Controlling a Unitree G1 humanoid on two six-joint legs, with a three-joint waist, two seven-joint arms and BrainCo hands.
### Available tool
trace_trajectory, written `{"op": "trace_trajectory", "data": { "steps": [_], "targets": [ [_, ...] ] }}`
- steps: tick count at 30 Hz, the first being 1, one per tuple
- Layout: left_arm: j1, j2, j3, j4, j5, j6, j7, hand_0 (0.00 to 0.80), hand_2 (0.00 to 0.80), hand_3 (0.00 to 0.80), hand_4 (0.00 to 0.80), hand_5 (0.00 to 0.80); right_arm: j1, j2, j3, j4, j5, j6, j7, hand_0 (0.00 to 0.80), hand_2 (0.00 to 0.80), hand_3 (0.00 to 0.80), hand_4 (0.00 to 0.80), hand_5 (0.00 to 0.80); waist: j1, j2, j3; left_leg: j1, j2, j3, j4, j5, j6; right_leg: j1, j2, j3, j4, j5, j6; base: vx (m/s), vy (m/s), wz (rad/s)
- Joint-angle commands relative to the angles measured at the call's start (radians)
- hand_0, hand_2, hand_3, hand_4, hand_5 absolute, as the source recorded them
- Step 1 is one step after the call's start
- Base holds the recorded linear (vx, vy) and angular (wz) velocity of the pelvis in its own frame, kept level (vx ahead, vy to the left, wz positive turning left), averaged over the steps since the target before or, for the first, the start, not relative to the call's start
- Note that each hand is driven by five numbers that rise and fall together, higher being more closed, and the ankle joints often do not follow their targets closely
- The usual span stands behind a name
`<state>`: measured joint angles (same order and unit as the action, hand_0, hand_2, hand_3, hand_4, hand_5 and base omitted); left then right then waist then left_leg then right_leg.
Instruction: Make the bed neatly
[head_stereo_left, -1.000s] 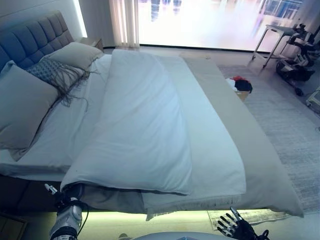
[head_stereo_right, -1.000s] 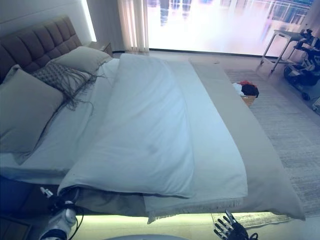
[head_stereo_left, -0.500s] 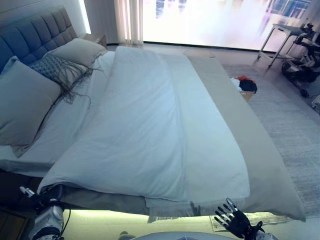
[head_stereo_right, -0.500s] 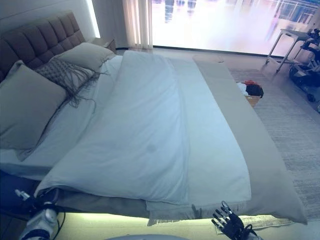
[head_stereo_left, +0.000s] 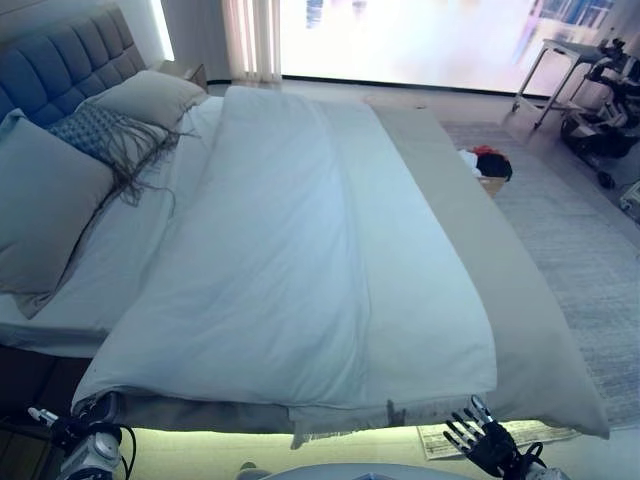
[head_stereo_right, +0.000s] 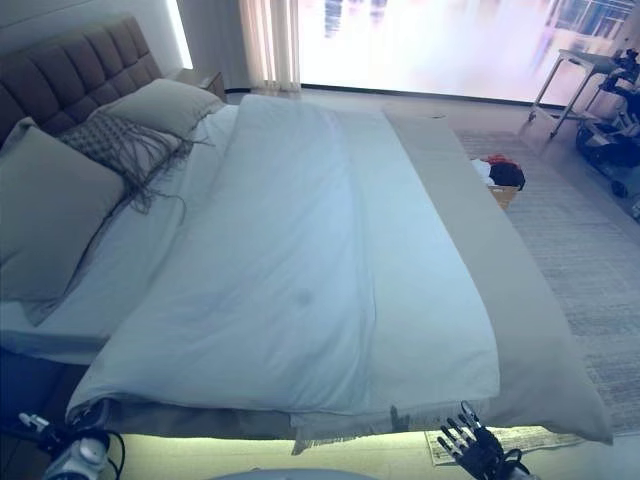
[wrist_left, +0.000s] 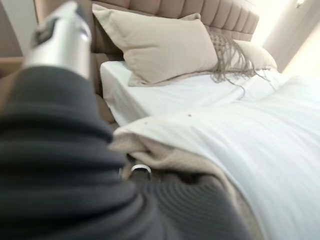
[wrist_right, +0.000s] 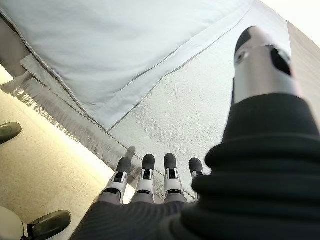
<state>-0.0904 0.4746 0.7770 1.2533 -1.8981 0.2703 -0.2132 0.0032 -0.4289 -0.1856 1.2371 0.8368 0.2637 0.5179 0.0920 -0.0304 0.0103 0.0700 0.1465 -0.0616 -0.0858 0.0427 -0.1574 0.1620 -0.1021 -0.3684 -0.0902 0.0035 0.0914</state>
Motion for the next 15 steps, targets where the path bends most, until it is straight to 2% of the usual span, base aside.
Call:
{"op": "trace_trajectory", "data": {
  "steps": [1, 6, 8, 10, 12, 15],
  "targets": [
    [0.230, 0.273, 0.275, 0.018, -0.074, -0.134, -0.118, 0.000, 0.000, 0.000, 0.000, 0.000, -0.014, -0.049, -0.061, 0.049, 0.033, -0.011, 0.020, 0.000, 0.000, 0.000, 0.000, 0.000, 0.171, -0.005, 0.007, -0.018, -0.047, -0.014, 0.001, -0.030, 0.046, 0.032, -0.132, -0.059, 0.040, -0.027, 0.064, 0.003, 0.011, 0.07],
    [0.186, 0.252, 0.181, 0.003, -0.074, -0.083, -0.116, 0.000, 0.000, 0.000, 0.000, 0.000, -0.026, -0.034, -0.034, 0.038, 0.022, -0.023, 0.020, 0.000, 0.000, 0.000, 0.000, 0.000, 0.169, -0.003, 0.008, -0.019, -0.050, -0.022, 0.002, -0.031, 0.046, 0.029, -0.135, -0.061, 0.049, -0.032, 0.062, 0.003, 0.043, 0.14],
    [0.174, 0.213, 0.118, -0.033, -0.074, -0.062, -0.094, 0.000, 0.000, 0.000, 0.000, 0.000, -0.031, -0.020, -0.022, 0.020, 0.006, -0.028, 0.013, 0.000, 0.000, 0.000, 0.000, 0.000, 0.171, -0.006, 0.016, -0.021, -0.051, -0.028, 0.006, -0.031, 0.048, 0.024, -0.136, -0.061, 0.064, -0.041, 0.057, -0.002, 0.068, 0.05],
    [0.169, 0.171, 0.051, -0.073, -0.072, -0.008, -0.081, 0.000, 0.000, 0.000, 0.000, 0.000, -0.035, -0.003, -0.006, 0.002, -0.005, -0.037, 0.007, 0.000, 0.000, 0.000, 0.000, 0.000, 0.173, -0.013, 0.028, -0.021, -0.050, -0.035, 0.010, -0.032, 0.050, 0.015, -0.138, -0.060, 0.084, -0.052, 0.053, -0.019, 0.061, 0.03],
    [0.157, 0.125, 0.006, -0.091, -0.015, 0.022, -0.103, 0.000, 0.000, 0.000, 0.000, 0.000, -0.037, 0.006, 0.001, -0.010, -0.008, -0.040, 0.010, 0.000, 0.000, 0.000, 0.000, 0.000, 0.175, -0.023, 0.041, -0.026, -0.049, -0.038, 0.024, -0.039, 0.051, 0.006, -0.140, -0.058, 0.102, -0.060, 0.048, -0.039, 0.045, 0.08],
    [0.138, 0.060, -0.063, -0.107, 0.023, 0.005, -0.081, 0.000, 0.000, 0.000, 0.000, 0.000, -0.045, 0.027, 0.022, -0.034, 0.003, -0.052, 0.000, 0.000, 0.000, 0.000, 0.000, 0.000, 0.181, -0.039, 0.071, -0.049, -0.047, -0.044, 0.064, -0.055, 0.054, -0.022, -0.145, -0.055, 0.142, -0.073, 0.041, -0.096, 0.026, 0.34]
  ]
}}
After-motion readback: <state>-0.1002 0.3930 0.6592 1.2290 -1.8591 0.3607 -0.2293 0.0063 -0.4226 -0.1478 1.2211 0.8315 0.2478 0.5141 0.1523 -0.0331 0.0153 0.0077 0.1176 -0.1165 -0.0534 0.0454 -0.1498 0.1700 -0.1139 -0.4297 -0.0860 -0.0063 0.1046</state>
